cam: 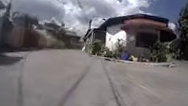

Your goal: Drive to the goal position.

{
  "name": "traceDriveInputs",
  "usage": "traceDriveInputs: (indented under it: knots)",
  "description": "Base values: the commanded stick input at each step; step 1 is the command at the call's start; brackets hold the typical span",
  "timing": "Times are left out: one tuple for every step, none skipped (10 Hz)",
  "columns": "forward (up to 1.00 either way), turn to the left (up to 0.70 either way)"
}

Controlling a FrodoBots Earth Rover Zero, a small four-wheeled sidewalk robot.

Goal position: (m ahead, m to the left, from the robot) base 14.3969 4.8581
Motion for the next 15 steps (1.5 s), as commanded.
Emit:
traceDriveInputs:
  knots:
    - [1.0, 0.0]
    - [1.0, 0.0]
    - [1.0, 0.0]
    - [1.0, 0.0]
    - [1.0, 0.0]
    - [1.0, 0.0]
    - [1.0, 0.0]
    - [1.0, 0.0]
    - [1.0, 0.0]
    - [1.0, 0.0]
    - [1.0, -0.06]
    - [1.0, -0.17]
    - [1.0, -0.32]
    - [1.0, -0.4]
    - [1.0, -0.4]
